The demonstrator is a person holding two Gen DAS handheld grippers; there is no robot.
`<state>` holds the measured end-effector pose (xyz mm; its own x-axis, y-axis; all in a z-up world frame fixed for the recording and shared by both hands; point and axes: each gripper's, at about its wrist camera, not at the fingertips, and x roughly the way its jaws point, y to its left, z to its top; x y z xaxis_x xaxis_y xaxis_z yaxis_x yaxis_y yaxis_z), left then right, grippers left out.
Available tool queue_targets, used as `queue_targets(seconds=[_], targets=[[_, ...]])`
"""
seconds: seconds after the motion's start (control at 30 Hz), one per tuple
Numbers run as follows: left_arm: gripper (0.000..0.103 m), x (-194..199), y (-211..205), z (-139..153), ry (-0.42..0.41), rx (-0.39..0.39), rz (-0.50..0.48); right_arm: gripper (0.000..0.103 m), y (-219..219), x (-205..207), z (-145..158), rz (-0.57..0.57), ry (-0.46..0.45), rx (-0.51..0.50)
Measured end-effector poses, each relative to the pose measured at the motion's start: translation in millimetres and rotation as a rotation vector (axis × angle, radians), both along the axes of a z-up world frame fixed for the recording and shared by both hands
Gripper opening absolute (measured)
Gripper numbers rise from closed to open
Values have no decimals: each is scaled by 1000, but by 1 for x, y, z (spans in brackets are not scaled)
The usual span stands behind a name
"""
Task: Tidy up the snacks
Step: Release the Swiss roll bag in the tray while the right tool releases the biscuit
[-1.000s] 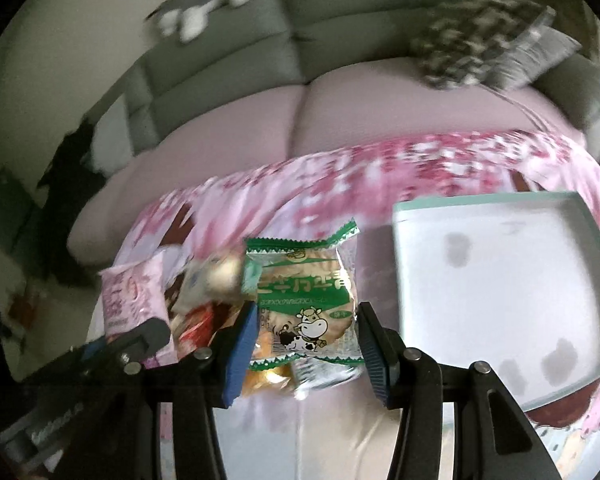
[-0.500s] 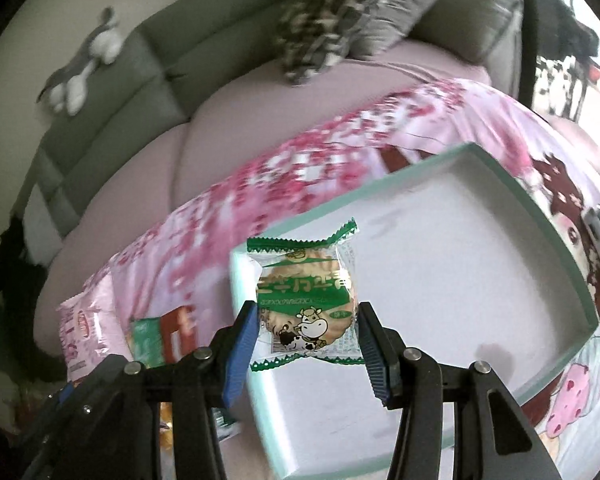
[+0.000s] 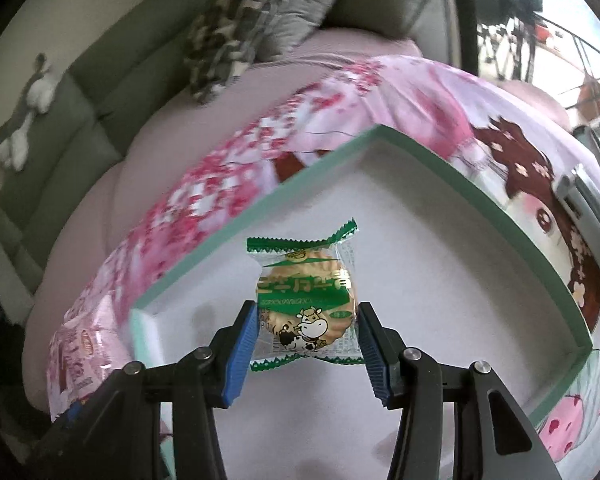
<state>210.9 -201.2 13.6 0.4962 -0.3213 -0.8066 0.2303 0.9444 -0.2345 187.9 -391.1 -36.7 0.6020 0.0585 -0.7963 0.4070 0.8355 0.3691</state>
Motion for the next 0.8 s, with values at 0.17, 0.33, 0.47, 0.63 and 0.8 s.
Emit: queue_targets(seconds=[0.17,0.33,0.47,0.63,0.8], targets=[[42,13,-13,-13,12,-2,-3,53,-16,0,-7,-34,5,-17],[42,22,-22,-26,22,17,1,53,-22,-2,-8,-48,8,-21],[42,24,-24,-30,26,25,6,53,-23,-1,-9,-43,17,-11],[44,20,-23,-29,15,43,8,53,-26,-3,-8,-58,17,-1],[63,19,-15,-24,26,21,31,54,-29,-6,-8,-75,21,-1]])
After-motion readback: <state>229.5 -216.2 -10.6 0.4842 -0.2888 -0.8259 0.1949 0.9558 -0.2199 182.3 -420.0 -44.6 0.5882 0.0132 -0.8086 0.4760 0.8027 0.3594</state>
